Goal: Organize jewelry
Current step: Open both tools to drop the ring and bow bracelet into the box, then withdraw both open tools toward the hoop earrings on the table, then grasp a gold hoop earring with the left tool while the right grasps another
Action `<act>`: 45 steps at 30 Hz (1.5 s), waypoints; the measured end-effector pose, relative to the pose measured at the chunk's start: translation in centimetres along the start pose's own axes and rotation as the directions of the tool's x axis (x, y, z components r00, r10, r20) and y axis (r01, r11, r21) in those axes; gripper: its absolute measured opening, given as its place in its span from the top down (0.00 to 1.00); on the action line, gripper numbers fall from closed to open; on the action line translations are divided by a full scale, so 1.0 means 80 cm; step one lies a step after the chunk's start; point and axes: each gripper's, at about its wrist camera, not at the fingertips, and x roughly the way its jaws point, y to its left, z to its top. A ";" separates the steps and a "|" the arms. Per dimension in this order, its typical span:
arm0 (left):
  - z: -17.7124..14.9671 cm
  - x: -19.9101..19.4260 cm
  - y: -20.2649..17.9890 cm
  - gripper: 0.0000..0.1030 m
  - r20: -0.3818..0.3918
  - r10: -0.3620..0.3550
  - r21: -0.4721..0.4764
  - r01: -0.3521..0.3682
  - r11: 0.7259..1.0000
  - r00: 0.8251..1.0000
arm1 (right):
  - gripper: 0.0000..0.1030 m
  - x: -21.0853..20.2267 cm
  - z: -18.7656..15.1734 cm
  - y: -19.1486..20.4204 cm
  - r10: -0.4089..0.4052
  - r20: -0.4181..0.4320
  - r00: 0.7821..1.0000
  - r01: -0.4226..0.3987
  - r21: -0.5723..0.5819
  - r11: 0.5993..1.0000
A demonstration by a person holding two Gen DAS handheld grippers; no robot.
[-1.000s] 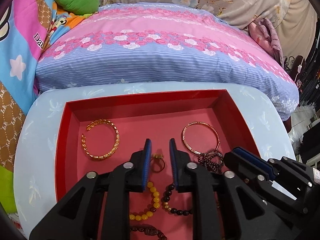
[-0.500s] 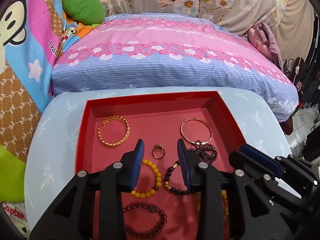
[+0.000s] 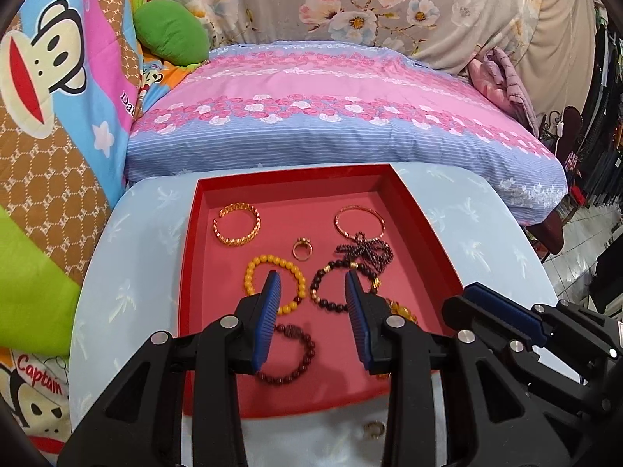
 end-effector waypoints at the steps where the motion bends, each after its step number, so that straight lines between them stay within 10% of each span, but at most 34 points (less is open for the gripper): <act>1: -0.006 -0.006 -0.001 0.68 0.000 0.000 0.001 0.000 1.000 1.000 | 0.84 -0.004 -0.004 0.002 0.000 0.000 1.000 0.000 -0.002 1.000; 30: -0.199 -0.067 0.027 0.65 -0.079 0.043 -0.087 -0.049 0.995 0.996 | 0.81 -0.034 -0.171 0.014 0.011 -0.138 0.990 -0.010 0.008 1.000; 45: -0.241 -0.061 0.049 0.55 -0.076 0.077 -0.131 -0.086 0.988 0.994 | 0.81 -0.016 -0.186 0.015 0.009 -0.176 0.984 -0.008 0.011 1.000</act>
